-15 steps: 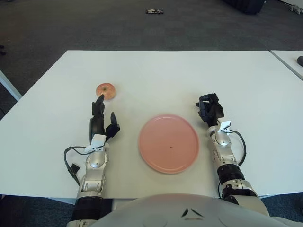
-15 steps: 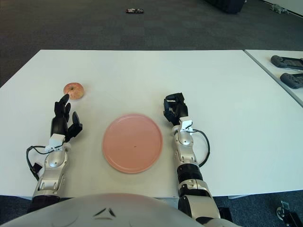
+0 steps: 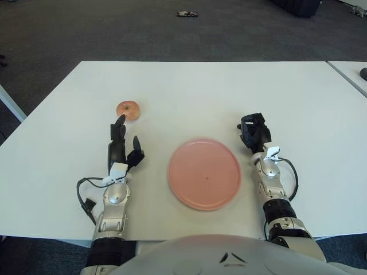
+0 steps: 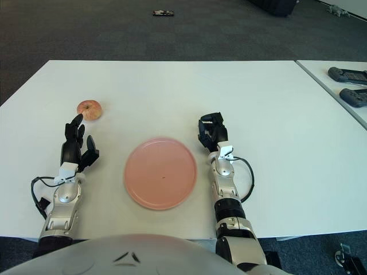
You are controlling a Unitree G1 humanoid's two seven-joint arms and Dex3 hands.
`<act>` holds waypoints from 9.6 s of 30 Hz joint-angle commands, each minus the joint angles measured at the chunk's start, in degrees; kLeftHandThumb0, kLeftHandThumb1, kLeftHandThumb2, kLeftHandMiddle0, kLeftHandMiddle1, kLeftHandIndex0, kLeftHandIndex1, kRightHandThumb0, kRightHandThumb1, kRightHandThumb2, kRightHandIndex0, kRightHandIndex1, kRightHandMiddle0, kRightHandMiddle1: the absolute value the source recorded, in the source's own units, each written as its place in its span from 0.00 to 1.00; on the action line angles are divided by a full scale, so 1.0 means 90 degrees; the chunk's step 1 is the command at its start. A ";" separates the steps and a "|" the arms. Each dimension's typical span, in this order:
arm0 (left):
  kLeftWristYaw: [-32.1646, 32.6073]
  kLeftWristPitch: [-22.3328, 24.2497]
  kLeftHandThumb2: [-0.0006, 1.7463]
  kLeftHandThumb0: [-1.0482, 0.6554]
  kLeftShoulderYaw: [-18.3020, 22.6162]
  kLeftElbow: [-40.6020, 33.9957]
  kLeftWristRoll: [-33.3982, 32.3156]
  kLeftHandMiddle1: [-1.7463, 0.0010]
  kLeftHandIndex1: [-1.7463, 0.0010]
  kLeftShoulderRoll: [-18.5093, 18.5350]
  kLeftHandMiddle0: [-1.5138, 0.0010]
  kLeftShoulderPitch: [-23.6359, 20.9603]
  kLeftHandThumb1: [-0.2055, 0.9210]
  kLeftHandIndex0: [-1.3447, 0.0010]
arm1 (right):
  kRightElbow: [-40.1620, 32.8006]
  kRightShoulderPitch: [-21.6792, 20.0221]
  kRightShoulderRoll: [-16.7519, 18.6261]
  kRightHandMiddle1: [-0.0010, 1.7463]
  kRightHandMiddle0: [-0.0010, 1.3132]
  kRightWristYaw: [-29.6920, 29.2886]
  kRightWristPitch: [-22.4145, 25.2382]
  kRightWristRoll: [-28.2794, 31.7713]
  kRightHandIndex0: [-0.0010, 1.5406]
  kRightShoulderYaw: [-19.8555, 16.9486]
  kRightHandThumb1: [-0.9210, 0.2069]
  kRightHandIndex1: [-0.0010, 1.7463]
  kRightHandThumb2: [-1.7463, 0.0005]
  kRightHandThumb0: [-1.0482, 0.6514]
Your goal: Put the apple into the plate.
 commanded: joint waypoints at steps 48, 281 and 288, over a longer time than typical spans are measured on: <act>-0.1278 0.1949 0.51 0.17 0.1543 -0.2213 -0.0567 0.92 0.63 0.1952 0.89 -0.1050 1.00 1.00 | 0.0453 -0.0073 0.0188 1.00 0.15 -0.0145 0.0208 0.0015 0.23 0.0076 0.00 0.85 0.70 0.41; -0.3588 0.0590 0.31 0.00 -0.5003 0.7488 0.4200 0.98 1.00 0.3033 0.95 -0.7546 1.00 1.00 | 0.1821 -0.0694 0.0103 1.00 0.15 0.0083 -0.0282 0.0486 0.23 -0.0645 0.00 0.85 0.71 0.41; -0.3717 0.0899 0.30 0.00 -0.5007 0.7586 0.4167 0.99 1.00 0.2846 0.96 -0.7476 1.00 1.00 | 0.1844 -0.0687 0.0096 1.00 0.15 0.0119 -0.0304 0.0472 0.23 -0.0648 0.00 0.85 0.71 0.41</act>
